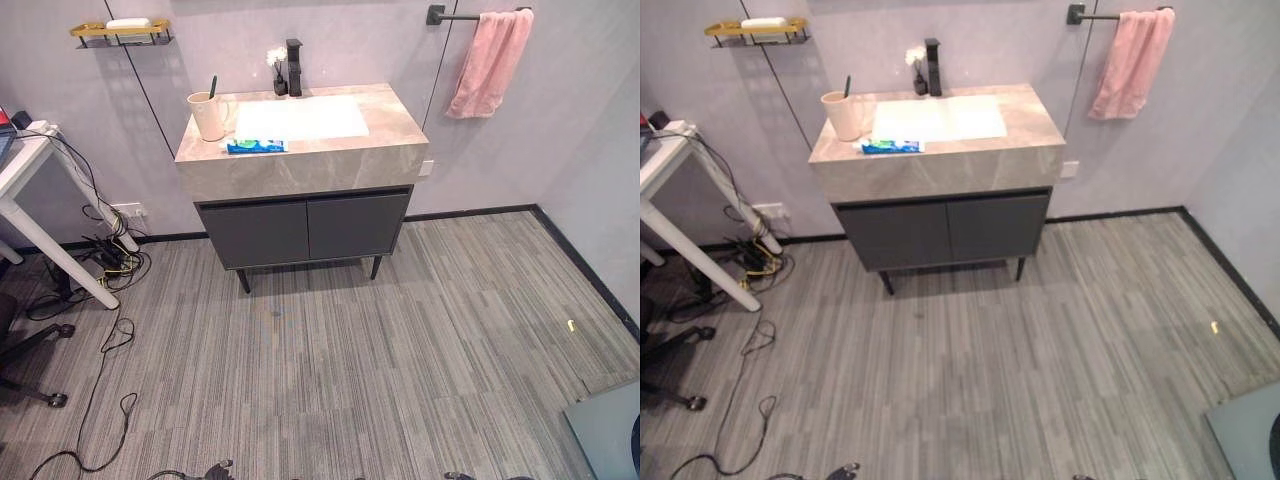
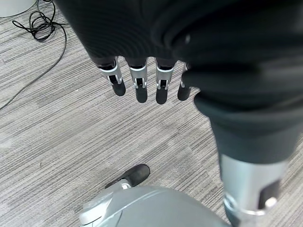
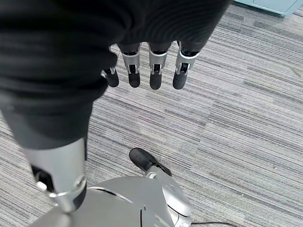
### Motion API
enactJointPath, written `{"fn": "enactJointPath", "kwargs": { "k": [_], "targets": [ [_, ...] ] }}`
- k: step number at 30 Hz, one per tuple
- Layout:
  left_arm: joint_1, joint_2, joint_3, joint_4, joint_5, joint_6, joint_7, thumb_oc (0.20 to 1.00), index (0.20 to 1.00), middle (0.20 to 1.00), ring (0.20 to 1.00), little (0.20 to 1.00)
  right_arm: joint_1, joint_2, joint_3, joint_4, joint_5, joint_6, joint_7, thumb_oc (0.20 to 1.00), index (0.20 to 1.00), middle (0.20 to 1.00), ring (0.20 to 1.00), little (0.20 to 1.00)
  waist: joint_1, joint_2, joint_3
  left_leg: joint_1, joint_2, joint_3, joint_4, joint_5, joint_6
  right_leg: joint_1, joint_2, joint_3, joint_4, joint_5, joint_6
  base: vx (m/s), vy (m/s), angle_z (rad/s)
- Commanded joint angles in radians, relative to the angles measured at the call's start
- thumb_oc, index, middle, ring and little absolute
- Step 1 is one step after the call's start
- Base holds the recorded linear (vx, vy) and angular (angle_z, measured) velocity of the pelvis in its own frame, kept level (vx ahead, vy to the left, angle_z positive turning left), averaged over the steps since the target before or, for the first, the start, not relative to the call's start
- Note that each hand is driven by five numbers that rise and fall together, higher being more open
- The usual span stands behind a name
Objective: Put brush and paste in cup on sink, flatten towel.
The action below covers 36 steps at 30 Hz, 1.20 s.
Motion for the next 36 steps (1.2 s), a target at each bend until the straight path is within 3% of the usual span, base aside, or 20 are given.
{"fn": "enactJointPath", "kwargs": {
  "k": [1, 10, 12, 14, 17, 24, 29, 31, 36],
  "targets": [
    [-0.022, -0.016, 0.001, 0.072, 0.006, -0.016, 0.002, 1.0, 1.0, 1.0, 1.0, 1.0, -0.028, 0.007, 0.034, 0.024, 0.021, -0.012, -0.01, 1.0, 1.0, 1.0, 1.0, 1.0, 0.001, -0.027, -0.03, -0.015, -0.024, 0.002, -0.005, 0.01, -0.002, -0.025, -0.076, 0.016, -0.003, 0.062, 0.116, 0.0, 0.0, 0.0],
    [-0.021, -0.018, 0.014, 0.069, -0.016, -0.019, 0.015, 1.0, 1.0, 1.0, 1.0, 1.0, -0.014, 0.022, 0.031, -0.016, 0.06, -0.028, -0.015, 1.0, 1.0, 1.0, 1.0, 1.0, 0.001, -0.035, -0.032, -0.007, -0.022, 0.009, -0.005, 0.006, -0.003, -0.017, -0.075, 0.022, -0.003, 0.057, 0.116, 0.01, 0.003, -0.06],
    [-0.019, -0.016, 0.012, 0.066, -0.018, -0.024, 0.012, 1.0, 1.0, 1.0, 1.0, 1.0, -0.008, 0.022, 0.013, -0.024, 0.111, -0.036, -0.011, 1.0, 1.0, 1.0, 1.0, 1.0, 0.0, -0.039, -0.033, -0.004, -0.02, 0.01, -0.005, 0.004, -0.003, -0.016, -0.073, 0.023, -0.003, 0.057, 0.116, 0.0, 0.0, 0.0],
    [-0.018, -0.017, 0.021, 0.078, -0.026, -0.024, 0.014, 1.0, 1.0, 1.0, 1.0, 1.0, 0.001, 0.025, -0.058, -0.011, 0.258, -0.046, 0.012, 1.0, 1.0, 1.0, 1.0, 1.0, -0.004, -0.042, -0.037, -0.001, -0.019, 0.014, -0.005, 0.002, -0.003, -0.014, -0.073, 0.026, -0.003, 0.057, 0.115, 0.0, 0.0, 0.0],
    [-0.012, -0.02, 0.04, 0.088, -0.055, -0.025, 0.01, 1.0, 1.0, 1.0, 1.0, 1.0, 0.001, 0.031, -0.09, -0.016, 0.325, -0.061, 0.017, 1.0, 1.0, 1.0, 1.0, 1.0, -0.005, -0.042, -0.042, 0.003, -0.017, 0.016, -0.005, 0.001, -0.004, -0.012, -0.072, 0.029, -0.003, 0.056, 0.116, 0.0, 0.0, 0.0],
    [-0.018, -0.008, 0.067, 0.064, -0.097, -0.047, 0.053, 1.0, 1.0, 1.0, 1.0, 1.0, -0.021, 0.044, -0.049, -0.033, 0.266, -0.067, -0.028, 1.0, 1.0, 1.0, 1.0, 1.0, 0.001, -0.048, -0.045, 0.007, -0.017, 0.014, -0.005, 0.0, -0.007, -0.006, -0.073, 0.026, -0.003, 0.052, 0.116, 0.0, 0.0, 0.0],
    [-0.021, 0.017, 0.126, -0.066, -0.216, -0.115, 0.123, 1.0, 1.0, 1.0, 1.0, 1.0, -0.02, 0.016, -0.001, -0.231, 0.245, -0.111, -0.062, 1.0, 1.0, 1.0, 1.0, 1.0, 0.008, -0.05, -0.027, 0.019, -0.023, 0.014, 0.005, -0.001, 0.001, 0.006, -0.078, 0.027, -0.001, 0.05, 0.116, -0.01, 0.003, 0.0],
    [-0.031, 0.025, 0.129, -0.082, -0.23, -0.119, 0.133, 1.0, 1.0, 1.0, 1.0, 1.0, -0.026, 0.008, 0.006, -0.259, 0.239, -0.115, -0.067, 1.0, 1.0, 1.0, 1.0, 1.0, 0.007, -0.053, -0.009, -0.011, -0.025, 0.014, 0.059, -0.018, 0.006, -0.021, -0.081, 0.03, 0.055, 0.034, 0.11, -0.1, 0.008, -0.03],
    [-0.081, 0.055, 0.104, -0.196, -0.237, -0.134, 0.153, 1.0, 1.0, 1.0, 1.0, 1.0, -0.075, -0.024, 0.014, -0.355, 0.235, -0.12, -0.081, 1.0, 1.0, 1.0, 1.0, 1.0, -0.01, -0.054, 0.088, -0.161, -0.048, 0.011, 0.317, -0.103, 0.02, -0.197, -0.092, 0.026, 0.382, -0.071, 0.116, -0.2, 0.034, -0.01]
  ]
}}
